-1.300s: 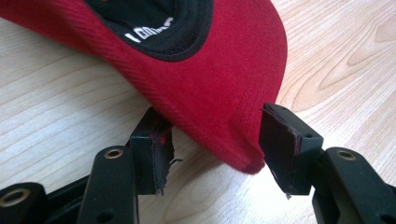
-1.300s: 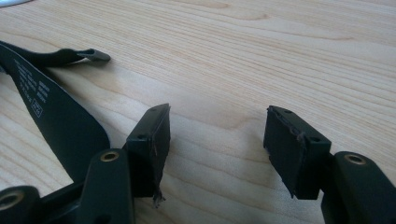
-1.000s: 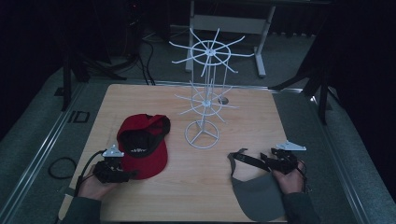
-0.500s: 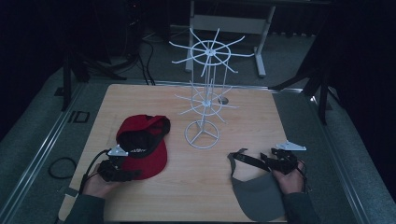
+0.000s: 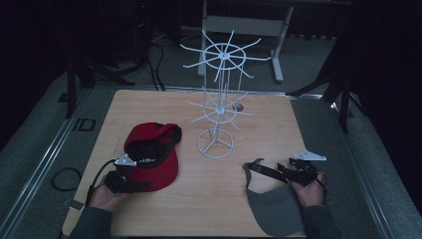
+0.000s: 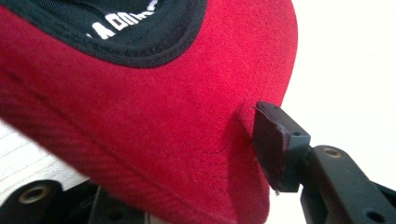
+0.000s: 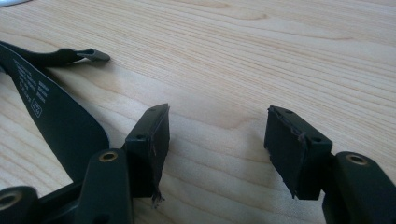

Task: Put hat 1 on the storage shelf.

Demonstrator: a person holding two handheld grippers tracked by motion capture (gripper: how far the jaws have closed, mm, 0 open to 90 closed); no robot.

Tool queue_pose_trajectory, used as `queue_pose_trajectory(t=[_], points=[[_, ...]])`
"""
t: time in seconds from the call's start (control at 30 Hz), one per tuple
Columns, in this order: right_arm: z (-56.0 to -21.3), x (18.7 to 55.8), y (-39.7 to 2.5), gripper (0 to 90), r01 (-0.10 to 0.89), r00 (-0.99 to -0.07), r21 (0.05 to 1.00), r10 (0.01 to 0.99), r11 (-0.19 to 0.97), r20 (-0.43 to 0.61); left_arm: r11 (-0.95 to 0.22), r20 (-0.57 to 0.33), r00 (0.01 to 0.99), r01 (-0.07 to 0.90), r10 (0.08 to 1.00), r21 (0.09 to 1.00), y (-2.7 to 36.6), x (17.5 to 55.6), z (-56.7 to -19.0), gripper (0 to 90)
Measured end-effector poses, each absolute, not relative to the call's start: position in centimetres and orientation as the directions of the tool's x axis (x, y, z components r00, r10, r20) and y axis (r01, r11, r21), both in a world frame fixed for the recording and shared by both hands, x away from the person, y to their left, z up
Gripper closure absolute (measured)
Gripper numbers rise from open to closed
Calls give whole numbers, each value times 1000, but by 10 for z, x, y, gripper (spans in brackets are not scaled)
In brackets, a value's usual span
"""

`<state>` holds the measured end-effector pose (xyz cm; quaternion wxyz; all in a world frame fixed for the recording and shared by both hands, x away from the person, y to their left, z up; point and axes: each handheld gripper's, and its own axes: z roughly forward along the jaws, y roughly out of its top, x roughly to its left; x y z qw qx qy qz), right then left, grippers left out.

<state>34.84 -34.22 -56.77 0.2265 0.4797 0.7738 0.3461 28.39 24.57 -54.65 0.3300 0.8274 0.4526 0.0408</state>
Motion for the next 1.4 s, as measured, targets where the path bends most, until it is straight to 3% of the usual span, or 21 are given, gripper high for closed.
queue_pose_trajectory(t=[0.4, 0.7, 1.03, 1.4], points=[[-568, 348, -342, 403, 586, -437, 753, 899, 300, -18, -366, -244, 606, 703, 757, 610, 246, 282, -546, 655], [-568, 348, -342, 402, 586, -438, 752, 899, 301, -18, -378, -189, 630, 650, 753, 659, 242, 271, -538, 849], [-568, 349, -342, 400, 586, -439, 752, 898, 301, -18, -387, -114, 627, 602, 771, 699, 241, 265, -537, 858], [-568, 349, -342, 399, 586, -439, 752, 898, 302, -18, -374, -110, 618, 598, 778, 709, 242, 265, -535, 859]])
